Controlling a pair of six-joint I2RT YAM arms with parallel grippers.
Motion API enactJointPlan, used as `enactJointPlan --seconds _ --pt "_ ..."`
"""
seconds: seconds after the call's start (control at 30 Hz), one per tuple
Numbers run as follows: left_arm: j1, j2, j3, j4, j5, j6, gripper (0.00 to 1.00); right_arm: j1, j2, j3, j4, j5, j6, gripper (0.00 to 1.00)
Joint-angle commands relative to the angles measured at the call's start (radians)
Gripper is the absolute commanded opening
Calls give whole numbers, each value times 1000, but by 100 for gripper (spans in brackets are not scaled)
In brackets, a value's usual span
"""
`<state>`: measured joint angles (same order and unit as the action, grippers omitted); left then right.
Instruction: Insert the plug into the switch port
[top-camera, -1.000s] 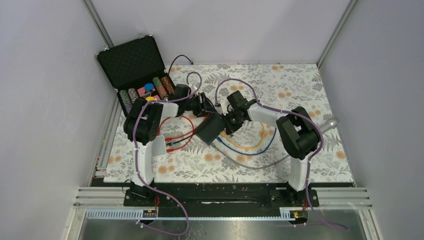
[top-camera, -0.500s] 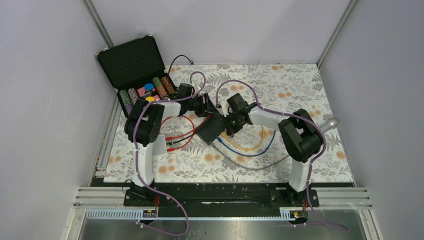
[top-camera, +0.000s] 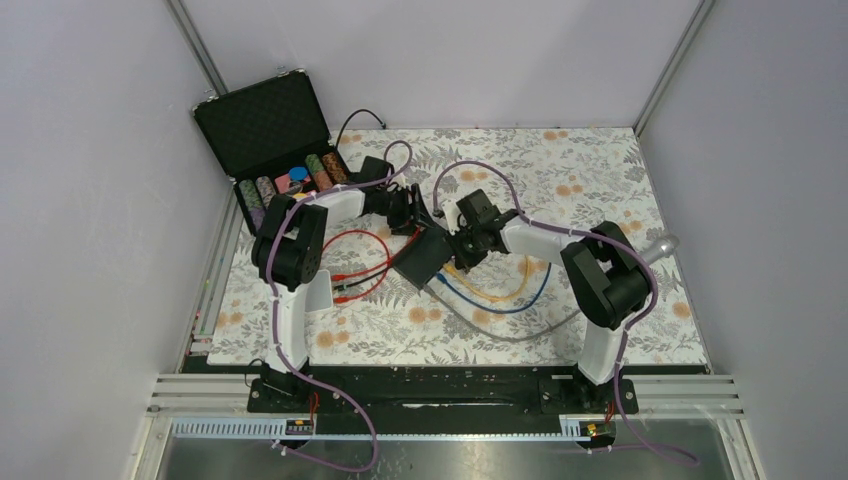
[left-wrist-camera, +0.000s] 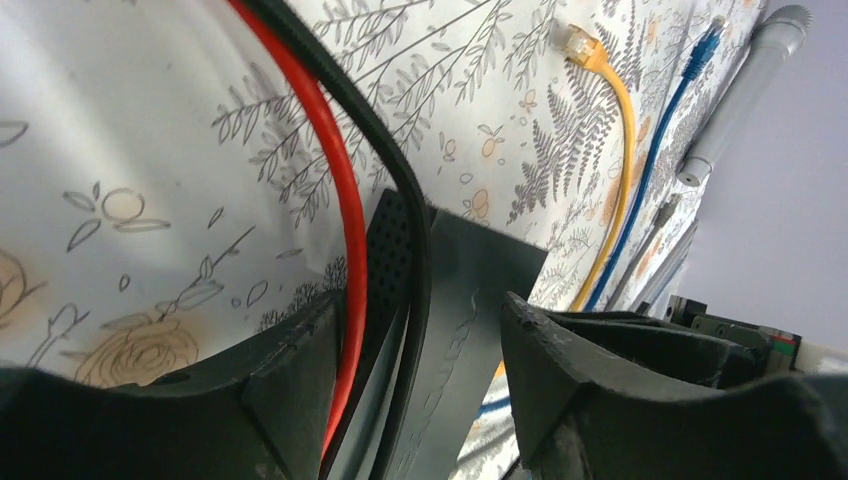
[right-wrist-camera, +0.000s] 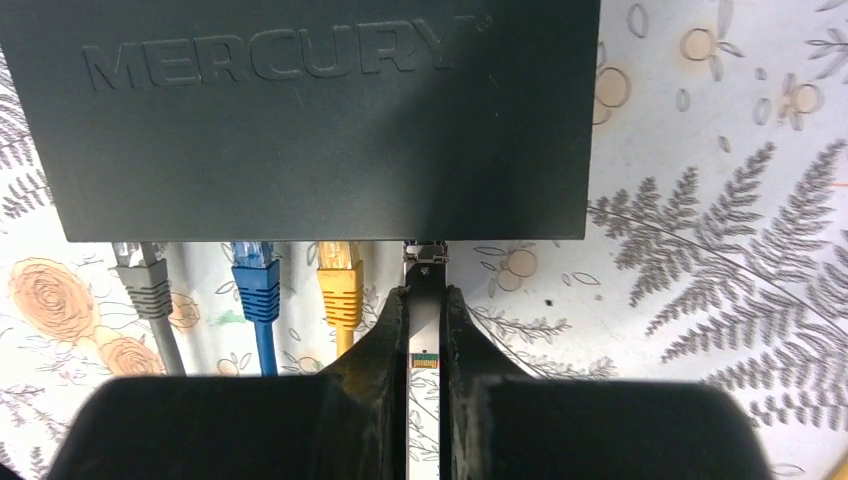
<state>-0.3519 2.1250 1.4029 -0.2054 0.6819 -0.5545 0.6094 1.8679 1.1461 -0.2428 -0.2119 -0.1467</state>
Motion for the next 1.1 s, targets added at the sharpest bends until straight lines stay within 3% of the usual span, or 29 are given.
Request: enactJointPlan --seconds 0.0,0.3,0.57,1.07 --pt "19 15 94 -199 32 12 58 -12 -101 -8 92 92 -35 0" --pt "42 -42 133 -205 -36 35 59 -27 -144 -8 -9 81 -8 0" --pt "40 -23 112 -178 19 53 58 -28 -69 41 -50 -3 -33 0" --pt "-57 48 -10 -43 33 58 57 -28 34 144 -65 -25 -103 0"
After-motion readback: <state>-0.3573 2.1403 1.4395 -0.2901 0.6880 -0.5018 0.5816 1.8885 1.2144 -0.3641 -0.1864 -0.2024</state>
